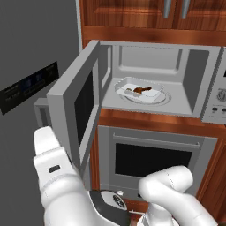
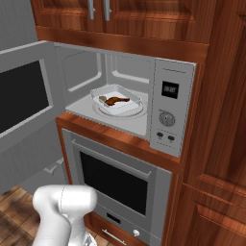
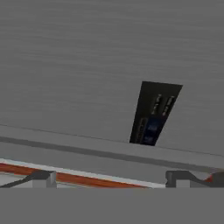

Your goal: Place the tupperware containing the chicken drumstick and garlic meal in the microwave. Close the microwave door and press the start button to reheat the meal.

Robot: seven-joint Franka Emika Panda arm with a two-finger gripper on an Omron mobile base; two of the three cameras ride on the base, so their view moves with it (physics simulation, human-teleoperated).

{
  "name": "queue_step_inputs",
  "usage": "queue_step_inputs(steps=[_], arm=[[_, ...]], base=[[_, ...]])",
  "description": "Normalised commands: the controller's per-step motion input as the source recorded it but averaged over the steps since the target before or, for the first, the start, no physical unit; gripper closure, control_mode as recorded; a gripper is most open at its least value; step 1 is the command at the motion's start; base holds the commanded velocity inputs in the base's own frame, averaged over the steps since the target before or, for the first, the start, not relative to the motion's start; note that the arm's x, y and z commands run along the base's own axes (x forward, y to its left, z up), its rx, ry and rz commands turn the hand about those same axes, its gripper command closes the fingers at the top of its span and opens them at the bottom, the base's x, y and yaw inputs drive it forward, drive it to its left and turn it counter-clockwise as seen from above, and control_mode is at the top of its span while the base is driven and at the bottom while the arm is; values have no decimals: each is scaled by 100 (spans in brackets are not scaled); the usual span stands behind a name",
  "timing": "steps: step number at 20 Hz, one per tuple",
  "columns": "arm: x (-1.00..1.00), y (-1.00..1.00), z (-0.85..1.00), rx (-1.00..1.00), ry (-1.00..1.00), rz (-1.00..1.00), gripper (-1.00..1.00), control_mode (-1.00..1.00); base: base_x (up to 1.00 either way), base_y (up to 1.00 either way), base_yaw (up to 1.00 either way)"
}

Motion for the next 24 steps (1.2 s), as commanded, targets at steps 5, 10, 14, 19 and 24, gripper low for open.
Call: queue_step_inputs(steps=[5, 10, 14, 19, 24], arm=[[0, 60, 0, -5, 0, 0, -100, -100], [18, 22, 0, 0, 0, 0, -100, -100], [27, 16, 0, 0, 0, 0, -100, -100], [24, 3, -2, 0, 0, 0, -100, -100], [27, 4, -15, 0, 0, 0, -100, -100]], base=[[0, 0, 0], [0, 0, 0], [0, 0, 0], [0, 0, 0], [0, 0, 0]])
